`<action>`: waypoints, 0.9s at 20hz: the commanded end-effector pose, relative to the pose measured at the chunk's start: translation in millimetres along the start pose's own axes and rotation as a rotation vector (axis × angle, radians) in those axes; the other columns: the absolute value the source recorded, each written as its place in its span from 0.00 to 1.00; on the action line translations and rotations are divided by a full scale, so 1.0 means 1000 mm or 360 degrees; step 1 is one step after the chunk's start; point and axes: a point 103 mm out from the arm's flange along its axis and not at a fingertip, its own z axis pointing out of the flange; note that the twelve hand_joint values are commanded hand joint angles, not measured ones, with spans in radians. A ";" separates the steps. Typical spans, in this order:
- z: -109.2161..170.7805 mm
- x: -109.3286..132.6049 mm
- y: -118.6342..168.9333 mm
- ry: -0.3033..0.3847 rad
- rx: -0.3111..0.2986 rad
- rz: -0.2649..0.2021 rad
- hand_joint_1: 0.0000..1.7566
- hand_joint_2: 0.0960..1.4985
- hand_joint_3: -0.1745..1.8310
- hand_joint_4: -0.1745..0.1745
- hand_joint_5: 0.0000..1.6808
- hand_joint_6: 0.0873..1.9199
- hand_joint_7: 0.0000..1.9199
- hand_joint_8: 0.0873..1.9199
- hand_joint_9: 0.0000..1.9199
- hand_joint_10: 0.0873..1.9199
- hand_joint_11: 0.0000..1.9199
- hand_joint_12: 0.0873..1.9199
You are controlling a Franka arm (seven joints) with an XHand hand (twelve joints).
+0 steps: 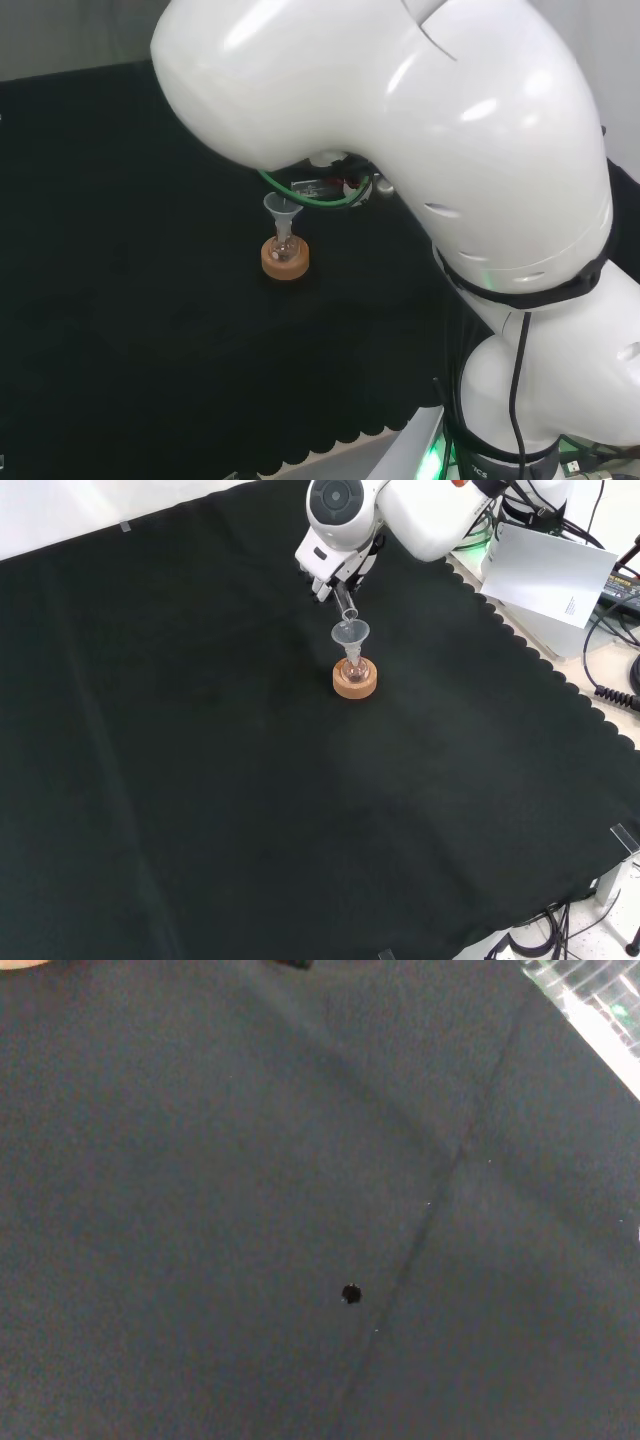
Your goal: Pour the water from the graduated cylinder into the round-bottom flask.
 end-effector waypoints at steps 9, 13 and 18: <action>-0.009 0.001 0.000 -0.0093 0.0016 0.0029 0.73 0.69 0.09 0.00 0.64 0.42 0.58 0.40 0.79 0.00 0.67 0.34; -0.011 0.000 -0.002 -0.0109 0.0026 0.0034 0.73 0.69 0.09 0.00 0.64 0.42 0.58 0.40 0.79 0.00 0.67 0.34; -0.012 0.000 -0.003 -0.0109 0.0026 0.0031 0.73 0.69 0.09 0.00 0.64 0.42 0.58 0.40 0.79 0.00 0.67 0.34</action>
